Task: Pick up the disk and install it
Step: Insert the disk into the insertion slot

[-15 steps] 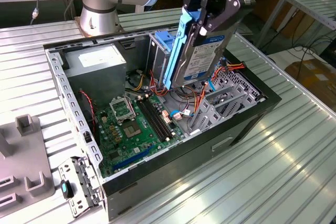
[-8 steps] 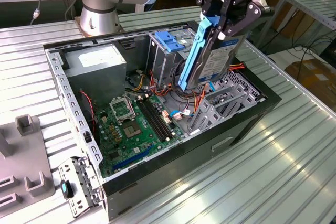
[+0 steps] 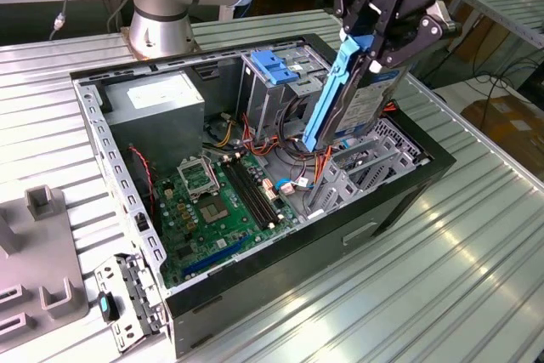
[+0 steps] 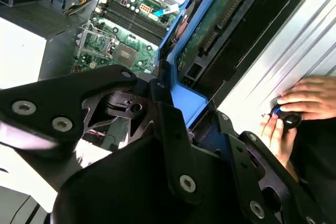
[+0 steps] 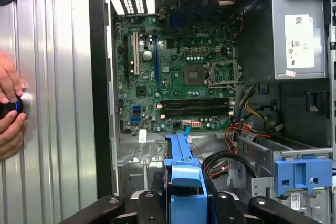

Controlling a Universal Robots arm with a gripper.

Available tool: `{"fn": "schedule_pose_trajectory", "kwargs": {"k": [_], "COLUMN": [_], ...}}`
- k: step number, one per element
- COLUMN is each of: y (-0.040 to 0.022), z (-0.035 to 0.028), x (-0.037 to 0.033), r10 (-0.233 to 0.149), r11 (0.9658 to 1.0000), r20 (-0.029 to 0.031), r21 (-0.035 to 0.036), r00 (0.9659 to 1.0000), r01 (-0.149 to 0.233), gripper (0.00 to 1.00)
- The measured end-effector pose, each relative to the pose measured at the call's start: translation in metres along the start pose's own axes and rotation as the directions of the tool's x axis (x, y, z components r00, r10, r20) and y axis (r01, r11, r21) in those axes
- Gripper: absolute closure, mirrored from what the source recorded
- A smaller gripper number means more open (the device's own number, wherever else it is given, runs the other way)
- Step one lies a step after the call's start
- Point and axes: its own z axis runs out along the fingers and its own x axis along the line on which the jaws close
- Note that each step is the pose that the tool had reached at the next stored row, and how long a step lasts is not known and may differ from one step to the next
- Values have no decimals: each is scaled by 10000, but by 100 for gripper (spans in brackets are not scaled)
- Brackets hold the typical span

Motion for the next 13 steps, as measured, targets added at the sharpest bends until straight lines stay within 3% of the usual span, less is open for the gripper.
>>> {"fn": "schedule_pose_trajectory", "kwargs": {"k": [7,11,12,13], "y": [-281,-392,-421,-423], "z": [36,64,129,170], "x": [47,100,157,172], "r10": [-28,-39,-38,-39], "r11": [10000,10000,10000,10000], "r20": [0,0,-1,-2], "r21": [-22,-24,-24,-24], "r00": [10000,10000,10000,10000], "r01": [28,39,38,39], "gripper": [63,63,63,63]}}
